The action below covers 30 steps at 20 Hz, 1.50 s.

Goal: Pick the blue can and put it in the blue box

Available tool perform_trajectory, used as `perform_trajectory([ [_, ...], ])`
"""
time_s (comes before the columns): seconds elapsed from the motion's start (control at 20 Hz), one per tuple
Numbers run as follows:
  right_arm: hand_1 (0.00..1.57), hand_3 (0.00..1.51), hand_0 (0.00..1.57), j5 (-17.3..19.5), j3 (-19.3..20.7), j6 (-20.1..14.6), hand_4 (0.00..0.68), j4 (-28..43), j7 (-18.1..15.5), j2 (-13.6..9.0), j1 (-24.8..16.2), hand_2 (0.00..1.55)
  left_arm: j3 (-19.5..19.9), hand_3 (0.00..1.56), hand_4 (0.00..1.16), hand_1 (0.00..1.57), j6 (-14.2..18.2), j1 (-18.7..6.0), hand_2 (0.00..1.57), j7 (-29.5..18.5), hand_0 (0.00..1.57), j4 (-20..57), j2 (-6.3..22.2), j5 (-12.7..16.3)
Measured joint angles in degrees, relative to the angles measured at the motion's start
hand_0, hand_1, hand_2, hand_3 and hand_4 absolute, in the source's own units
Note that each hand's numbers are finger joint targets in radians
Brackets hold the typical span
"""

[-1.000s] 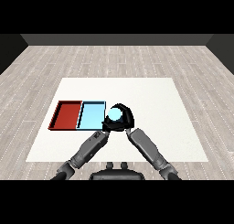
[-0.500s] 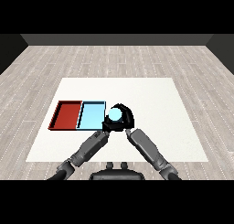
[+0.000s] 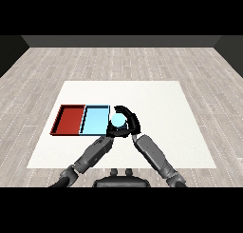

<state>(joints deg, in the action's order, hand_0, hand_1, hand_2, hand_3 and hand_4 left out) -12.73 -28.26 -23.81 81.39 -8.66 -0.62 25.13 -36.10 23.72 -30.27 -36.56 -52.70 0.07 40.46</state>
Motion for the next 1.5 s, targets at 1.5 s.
perform_trajectory([
  [1.5,0.00,0.00,0.00,-12.1,20.8,11.4,0.000,14.7,-7.7,-4.8,-19.2,0.00,11.2,1.49,1.09,1.57,4.1,-6.5,1.57,12.9,1.57,7.1,15.6,-11.5],
])
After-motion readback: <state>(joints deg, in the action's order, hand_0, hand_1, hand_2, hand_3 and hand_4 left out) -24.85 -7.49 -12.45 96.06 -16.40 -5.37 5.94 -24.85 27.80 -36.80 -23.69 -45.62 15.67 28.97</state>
